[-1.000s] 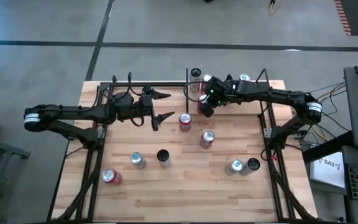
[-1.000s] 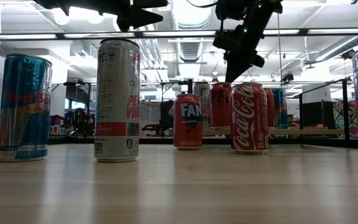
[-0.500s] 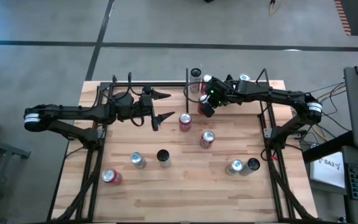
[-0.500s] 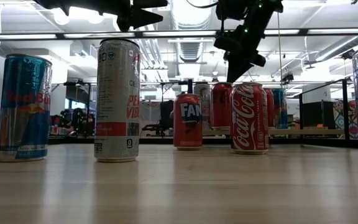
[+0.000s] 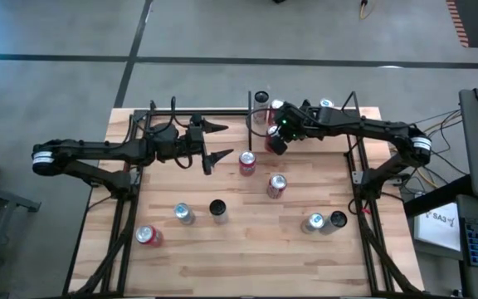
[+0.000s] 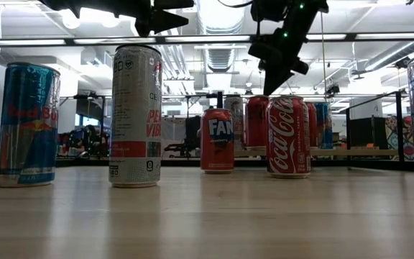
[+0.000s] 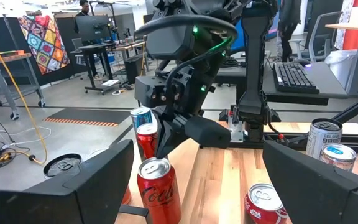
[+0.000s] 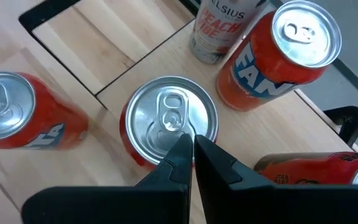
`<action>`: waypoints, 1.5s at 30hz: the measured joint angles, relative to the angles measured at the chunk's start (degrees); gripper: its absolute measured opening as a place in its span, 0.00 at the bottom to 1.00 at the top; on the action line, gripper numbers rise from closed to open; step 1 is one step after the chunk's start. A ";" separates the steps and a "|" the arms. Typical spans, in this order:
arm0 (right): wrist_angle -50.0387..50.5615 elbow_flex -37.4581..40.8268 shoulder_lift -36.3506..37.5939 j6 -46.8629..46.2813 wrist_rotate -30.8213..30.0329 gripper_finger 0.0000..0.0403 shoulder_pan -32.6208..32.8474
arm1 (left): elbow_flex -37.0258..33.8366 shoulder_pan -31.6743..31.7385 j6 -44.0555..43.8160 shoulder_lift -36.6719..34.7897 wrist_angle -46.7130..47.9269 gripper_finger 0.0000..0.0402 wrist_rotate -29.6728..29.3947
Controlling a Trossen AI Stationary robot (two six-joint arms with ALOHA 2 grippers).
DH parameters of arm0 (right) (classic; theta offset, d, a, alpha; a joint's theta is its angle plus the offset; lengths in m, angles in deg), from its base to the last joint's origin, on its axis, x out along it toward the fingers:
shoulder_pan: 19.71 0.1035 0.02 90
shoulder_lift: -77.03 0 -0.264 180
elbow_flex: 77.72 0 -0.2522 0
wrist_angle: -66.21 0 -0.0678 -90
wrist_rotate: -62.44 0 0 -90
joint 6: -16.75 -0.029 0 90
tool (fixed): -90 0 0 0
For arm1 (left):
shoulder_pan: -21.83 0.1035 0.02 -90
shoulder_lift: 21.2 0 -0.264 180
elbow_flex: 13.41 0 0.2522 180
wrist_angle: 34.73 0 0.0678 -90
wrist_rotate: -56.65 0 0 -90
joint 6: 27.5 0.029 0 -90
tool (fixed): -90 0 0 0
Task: Place canned beverage on shelf
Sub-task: Put the red black soda can on the shelf aligned with the other red black soda can
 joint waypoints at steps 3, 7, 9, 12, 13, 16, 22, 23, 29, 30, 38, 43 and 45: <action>-0.60 0.00 0.27 0.00 0.02 0.02 0.00 | 0.00 0.00 0.00 0.00 -0.02 0.85 0.01; -1.82 0.00 0.36 -0.01 0.65 0.02 0.00 | 0.00 0.00 -0.25 0.00 -0.32 0.85 0.00; -1.73 0.00 0.33 0.07 1.29 0.02 0.00 | 0.00 0.00 -0.27 0.00 -0.37 0.85 -0.01; -1.65 0.13 0.32 0.07 2.08 0.02 0.01 | 0.00 0.00 -0.52 0.02 -0.35 0.85 0.01; -1.62 0.16 0.30 0.07 2.11 0.02 0.03 | 0.00 0.00 -0.63 0.02 -0.35 0.85 0.01; -1.25 0.22 0.29 0.08 2.10 0.02 0.04 | 0.00 0.00 -1.02 0.02 -0.33 0.85 0.01; 0.36 0.46 0.29 0.01 1.67 0.02 -0.01 | 0.00 0.00 -2.21 0.02 -0.28 0.85 0.01; 0.43 0.51 0.29 0.00 1.66 0.02 0.00 | 0.00 0.00 -2.63 0.02 -0.28 0.85 0.01; 1.26 0.52 0.27 -0.08 1.52 0.02 0.00 | 0.00 0.00 -3.28 0.02 -0.24 0.85 0.03; 1.38 0.52 0.27 -0.09 1.48 0.02 0.00 | 0.00 0.00 -3.30 0.02 -0.24 0.85 0.03; 2.04 0.22 0.38 -0.74 0.56 0.02 0.00 | 0.00 0.00 -3.32 0.02 -0.20 0.85 0.05; 2.32 -0.83 0.84 -0.79 0.13 0.02 0.00 | 0.00 0.00 -3.32 0.02 -0.09 0.85 0.05; 2.12 -1.42 0.86 -0.70 0.13 0.02 0.00 | 0.00 0.00 -3.32 0.02 0.00 0.85 0.05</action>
